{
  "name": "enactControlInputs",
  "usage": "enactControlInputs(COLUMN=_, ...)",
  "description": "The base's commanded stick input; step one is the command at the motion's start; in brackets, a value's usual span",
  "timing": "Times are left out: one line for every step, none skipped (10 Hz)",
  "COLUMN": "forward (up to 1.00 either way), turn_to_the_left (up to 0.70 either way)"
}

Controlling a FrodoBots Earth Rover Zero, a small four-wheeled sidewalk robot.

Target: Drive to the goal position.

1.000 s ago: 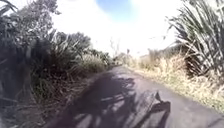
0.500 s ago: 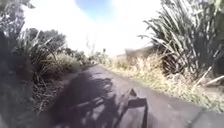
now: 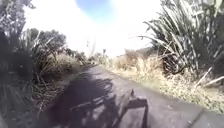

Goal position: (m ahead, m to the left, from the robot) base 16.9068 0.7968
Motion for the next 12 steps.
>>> enactControlInputs(forward=0.85, turn_to_the_left=0.00)
enactControlInputs(forward=0.85, turn_to_the_left=0.00)
enactControlInputs(forward=0.85, turn_to_the_left=0.00)
enactControlInputs(forward=0.85, turn_to_the_left=0.00)
enactControlInputs(forward=0.85, turn_to_the_left=0.00)
enactControlInputs(forward=0.85, turn_to_the_left=0.00)
enactControlInputs(forward=0.85, turn_to_the_left=0.00)
enactControlInputs(forward=0.85, turn_to_the_left=0.00)
enactControlInputs(forward=0.85, turn_to_the_left=0.00)
enactControlInputs(forward=0.85, turn_to_the_left=0.00)
enactControlInputs(forward=0.85, turn_to_the_left=0.00)
enactControlInputs(forward=0.85, turn_to_the_left=0.00)
